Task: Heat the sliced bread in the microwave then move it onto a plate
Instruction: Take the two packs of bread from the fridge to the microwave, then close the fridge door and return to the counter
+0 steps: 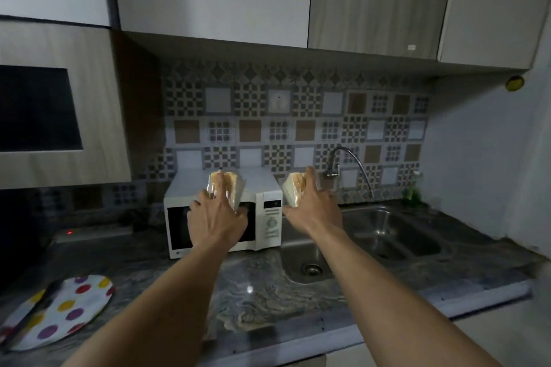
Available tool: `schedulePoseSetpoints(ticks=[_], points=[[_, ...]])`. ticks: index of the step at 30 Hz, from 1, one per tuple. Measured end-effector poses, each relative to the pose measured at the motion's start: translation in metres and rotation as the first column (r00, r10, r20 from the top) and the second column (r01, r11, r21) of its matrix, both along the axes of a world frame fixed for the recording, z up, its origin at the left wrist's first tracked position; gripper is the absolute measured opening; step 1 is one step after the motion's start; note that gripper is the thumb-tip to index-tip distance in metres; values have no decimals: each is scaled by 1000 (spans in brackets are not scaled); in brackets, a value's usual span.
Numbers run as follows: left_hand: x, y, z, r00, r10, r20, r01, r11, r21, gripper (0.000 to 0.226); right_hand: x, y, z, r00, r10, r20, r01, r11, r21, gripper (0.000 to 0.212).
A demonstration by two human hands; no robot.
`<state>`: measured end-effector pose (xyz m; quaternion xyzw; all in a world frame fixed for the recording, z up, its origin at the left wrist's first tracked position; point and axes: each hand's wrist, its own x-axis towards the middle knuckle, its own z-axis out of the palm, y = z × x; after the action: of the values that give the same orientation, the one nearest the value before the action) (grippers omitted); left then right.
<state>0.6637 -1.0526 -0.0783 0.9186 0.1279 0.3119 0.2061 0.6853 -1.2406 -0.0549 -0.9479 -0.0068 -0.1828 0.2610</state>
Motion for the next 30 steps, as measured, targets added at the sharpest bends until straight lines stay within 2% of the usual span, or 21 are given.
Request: schedulePoseSetpoints(ticks=[3,8,15,19,24,30], points=[[57,5,-6,1000,10,4,-10,1000,-27,90,63,7,-4,1000,26,-3,-26,1000,0,109],[125,22,-18,998,67,-14,-67,998,16,93,153,27,-17,995,95,-5,-95,995,12,110],[209,62,-28,986,153,-62,-152,988,18,89,255,69,-30,979,195,-53,-194,981,22,106],[255,85,-34,976,203,-77,-199,978,60,87,301,100,-37,970,231,-72,-229,973,32,107],[322,114,-44,959,224,-171,-208,972,108,89,355,133,-49,967,234,-100,-234,972,11,108],[392,142,-63,954,224,-200,-211,974,86,93,415,171,-66,955,222,-197,-221,975,29,106]])
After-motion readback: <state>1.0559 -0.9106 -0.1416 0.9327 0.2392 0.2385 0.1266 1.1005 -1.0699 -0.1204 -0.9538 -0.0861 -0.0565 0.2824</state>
